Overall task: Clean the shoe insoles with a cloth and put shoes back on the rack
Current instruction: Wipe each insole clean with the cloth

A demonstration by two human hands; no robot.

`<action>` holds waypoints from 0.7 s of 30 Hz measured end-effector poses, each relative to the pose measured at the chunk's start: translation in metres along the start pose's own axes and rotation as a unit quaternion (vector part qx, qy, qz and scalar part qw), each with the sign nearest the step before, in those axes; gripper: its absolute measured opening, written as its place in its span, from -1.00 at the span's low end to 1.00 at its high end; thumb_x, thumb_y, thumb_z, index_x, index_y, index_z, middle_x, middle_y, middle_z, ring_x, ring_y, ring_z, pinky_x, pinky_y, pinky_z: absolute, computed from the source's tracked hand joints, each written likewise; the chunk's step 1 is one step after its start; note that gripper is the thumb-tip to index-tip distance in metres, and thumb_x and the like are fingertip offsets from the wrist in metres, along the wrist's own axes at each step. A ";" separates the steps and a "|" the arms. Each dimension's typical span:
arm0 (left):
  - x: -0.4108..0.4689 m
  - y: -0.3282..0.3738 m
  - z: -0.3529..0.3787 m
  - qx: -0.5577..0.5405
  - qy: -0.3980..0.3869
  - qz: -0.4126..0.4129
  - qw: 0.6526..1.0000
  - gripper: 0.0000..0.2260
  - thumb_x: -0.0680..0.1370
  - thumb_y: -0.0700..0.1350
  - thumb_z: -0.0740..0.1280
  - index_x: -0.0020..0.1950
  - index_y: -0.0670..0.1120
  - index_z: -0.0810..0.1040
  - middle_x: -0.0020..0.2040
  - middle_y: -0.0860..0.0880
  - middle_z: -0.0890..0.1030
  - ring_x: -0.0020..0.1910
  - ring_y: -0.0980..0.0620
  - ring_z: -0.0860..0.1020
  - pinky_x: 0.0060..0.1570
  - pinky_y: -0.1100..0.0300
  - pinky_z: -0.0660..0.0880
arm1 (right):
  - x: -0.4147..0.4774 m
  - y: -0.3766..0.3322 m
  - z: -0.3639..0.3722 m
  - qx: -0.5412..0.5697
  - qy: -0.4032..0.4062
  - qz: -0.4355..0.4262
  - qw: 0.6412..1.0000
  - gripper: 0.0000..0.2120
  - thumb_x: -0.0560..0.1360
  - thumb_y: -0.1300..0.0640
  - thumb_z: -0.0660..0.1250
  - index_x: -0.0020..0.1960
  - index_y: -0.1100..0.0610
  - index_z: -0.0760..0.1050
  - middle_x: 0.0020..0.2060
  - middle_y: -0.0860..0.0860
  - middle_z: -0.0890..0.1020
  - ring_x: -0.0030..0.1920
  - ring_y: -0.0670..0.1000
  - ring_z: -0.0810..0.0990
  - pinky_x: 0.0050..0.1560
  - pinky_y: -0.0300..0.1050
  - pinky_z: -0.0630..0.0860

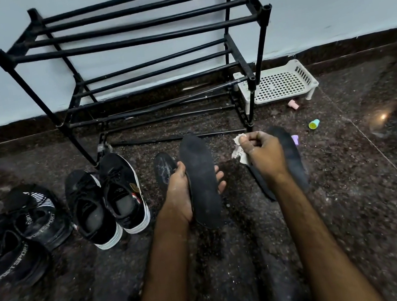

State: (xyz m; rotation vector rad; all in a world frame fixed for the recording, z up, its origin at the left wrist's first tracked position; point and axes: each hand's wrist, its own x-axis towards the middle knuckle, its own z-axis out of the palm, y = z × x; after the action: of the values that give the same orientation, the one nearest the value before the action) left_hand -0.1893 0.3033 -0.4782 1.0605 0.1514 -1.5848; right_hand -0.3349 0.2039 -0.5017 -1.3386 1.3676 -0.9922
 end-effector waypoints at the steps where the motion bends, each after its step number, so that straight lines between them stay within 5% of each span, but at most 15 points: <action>1: 0.001 -0.001 -0.003 0.003 0.008 -0.007 1.000 -0.38 0.66 0.24 -0.01 0.23 -0.26 0.54 0.19 -0.25 0.59 0.05 -0.21 0.58 -0.24 -0.12 0.62 | 0.001 0.003 0.000 -0.002 0.002 0.006 1.000 -0.83 0.48 -0.01 0.42 -0.19 0.08 0.56 -0.28 -0.01 0.66 -0.27 -0.05 0.58 -0.13 -0.02 0.54; 5: 0.006 -0.003 -0.012 0.032 0.036 -0.016 0.999 -0.41 0.65 0.25 0.02 0.18 -0.23 0.56 0.07 -0.24 0.60 -0.06 -0.18 0.60 -0.18 -0.04 0.61 | -0.002 0.002 0.005 -0.077 0.026 0.001 0.997 -0.85 0.47 0.04 0.45 -0.12 0.12 0.56 -0.26 0.00 0.67 -0.28 -0.04 0.60 -0.15 -0.08 0.54; 8: 0.006 -0.004 -0.016 0.071 0.044 -0.008 0.996 -0.42 0.65 0.25 0.03 0.14 -0.22 0.58 0.04 -0.22 0.62 -0.08 -0.16 0.61 -0.16 -0.01 0.58 | -0.006 -0.001 0.017 -0.067 -0.029 -0.001 0.997 -0.86 0.42 0.12 0.49 -0.13 0.05 0.53 -0.28 -0.02 0.69 -0.24 -0.03 0.66 -0.13 -0.06 0.61; 12: 0.006 -0.004 -0.015 0.097 0.039 -0.011 0.994 -0.40 0.64 0.26 0.03 0.15 -0.23 0.59 -0.04 -0.20 0.64 -0.15 -0.13 0.61 -0.31 0.07 0.60 | -0.007 -0.004 0.031 0.048 -0.038 0.008 0.998 -0.75 0.39 0.25 0.49 -0.06 0.03 0.47 -0.28 0.04 0.70 -0.26 0.00 0.69 -0.14 0.05 0.65; 16: 0.003 -0.005 -0.010 0.121 0.024 -0.013 0.992 -0.41 0.63 0.27 0.04 0.12 -0.19 0.61 -0.06 -0.17 0.66 -0.16 -0.11 0.62 -0.31 0.08 0.59 | -0.014 -0.014 0.049 0.188 -0.026 0.023 0.982 -0.74 0.46 0.42 0.40 0.04 0.16 0.49 -0.13 0.13 0.68 -0.20 -0.03 0.68 -0.28 -0.19 0.59; 21: 0.003 -0.011 -0.002 0.133 0.012 0.001 0.991 -0.46 0.66 0.25 -0.03 0.05 -0.07 0.61 -0.19 -0.10 0.70 -0.16 -0.07 0.59 -0.14 0.05 0.48 | -0.021 0.005 0.060 -0.142 -0.108 -0.135 0.975 -0.83 0.45 0.19 0.48 0.03 0.09 0.62 -0.06 -0.02 0.65 -0.13 -0.11 0.61 -0.06 -0.25 0.52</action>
State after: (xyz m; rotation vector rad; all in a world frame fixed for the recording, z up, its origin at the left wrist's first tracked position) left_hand -0.1970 0.3059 -0.4867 1.2849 -0.0455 -1.6214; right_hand -0.2786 0.2289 -0.5180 -1.8291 1.2146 -0.8155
